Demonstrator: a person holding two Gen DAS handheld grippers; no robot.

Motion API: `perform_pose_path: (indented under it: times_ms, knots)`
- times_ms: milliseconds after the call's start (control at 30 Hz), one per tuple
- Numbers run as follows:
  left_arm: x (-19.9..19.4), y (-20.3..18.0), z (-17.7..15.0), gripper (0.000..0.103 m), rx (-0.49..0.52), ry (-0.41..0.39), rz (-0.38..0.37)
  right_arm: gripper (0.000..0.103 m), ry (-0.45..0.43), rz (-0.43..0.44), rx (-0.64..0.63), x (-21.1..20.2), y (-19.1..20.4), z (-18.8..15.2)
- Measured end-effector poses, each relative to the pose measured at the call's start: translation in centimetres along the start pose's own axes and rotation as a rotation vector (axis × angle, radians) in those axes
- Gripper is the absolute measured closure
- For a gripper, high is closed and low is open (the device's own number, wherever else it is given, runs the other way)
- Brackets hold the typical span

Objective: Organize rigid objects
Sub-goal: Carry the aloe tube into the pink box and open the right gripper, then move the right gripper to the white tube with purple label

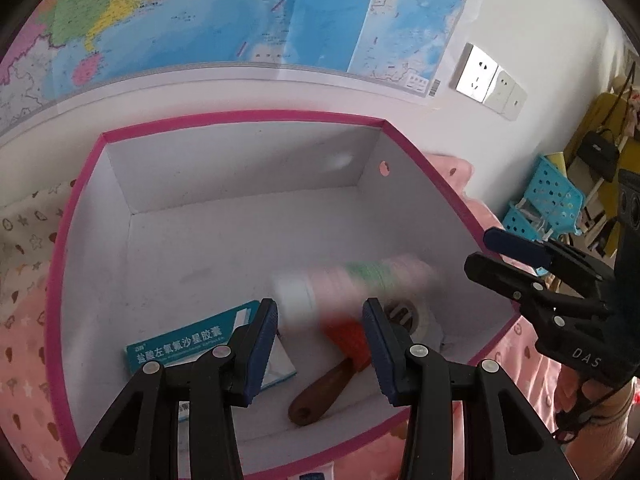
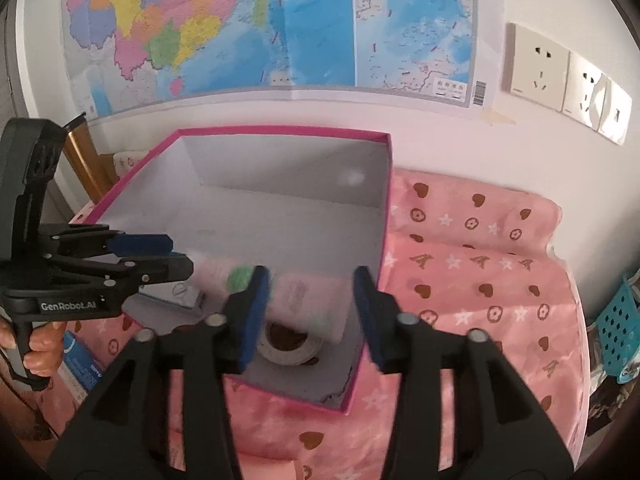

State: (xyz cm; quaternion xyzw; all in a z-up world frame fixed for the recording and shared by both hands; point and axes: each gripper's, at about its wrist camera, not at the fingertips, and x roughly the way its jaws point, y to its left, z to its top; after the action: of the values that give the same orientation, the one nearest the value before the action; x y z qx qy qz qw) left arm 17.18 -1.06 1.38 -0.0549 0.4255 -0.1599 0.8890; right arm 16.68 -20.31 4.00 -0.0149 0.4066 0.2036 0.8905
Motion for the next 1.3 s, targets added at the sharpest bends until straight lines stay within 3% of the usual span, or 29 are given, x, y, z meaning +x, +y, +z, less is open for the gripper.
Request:
perform_pose_path:
  times_ms: [167,500,667,900,1133,1300]
  knots:
    - [-1.9,-0.3,-1.5,0.059,0.032,-0.048,0.019,0.053,-0.025,0.037,0.013,-1.4,-0.2,-0.5]
    - [-8.0,-0.4,-6.0,0.052,0.059,-0.166,-0.021,0.053,-0.062,0.22,-0.002,-5.5,1.8,-3.6]
    - [-8.6,-0.5,-8.0,0.051,0.054,-0.134,-0.045,0.053,-0.039,0.295,-0.016,-5.8,3.2,-5.0]
    - [-6.6,-0.9,-11.2,0.051,0.028,-0.029,-0.095,0.053,0.12,0.38,-0.037,-1.8,5.7,-7.9]
    - [-5.4,-1.6,-14.3,0.051,0.035,0.061,-0.135,0.053,0.247,0.4,-0.054,1.7,6.9,-9.8]
    - [-5.5,-0.8,-15.3,0.051,0.007,0.084,-0.132,0.053,0.273,0.441,-0.082,1.4,7.3,-10.5]
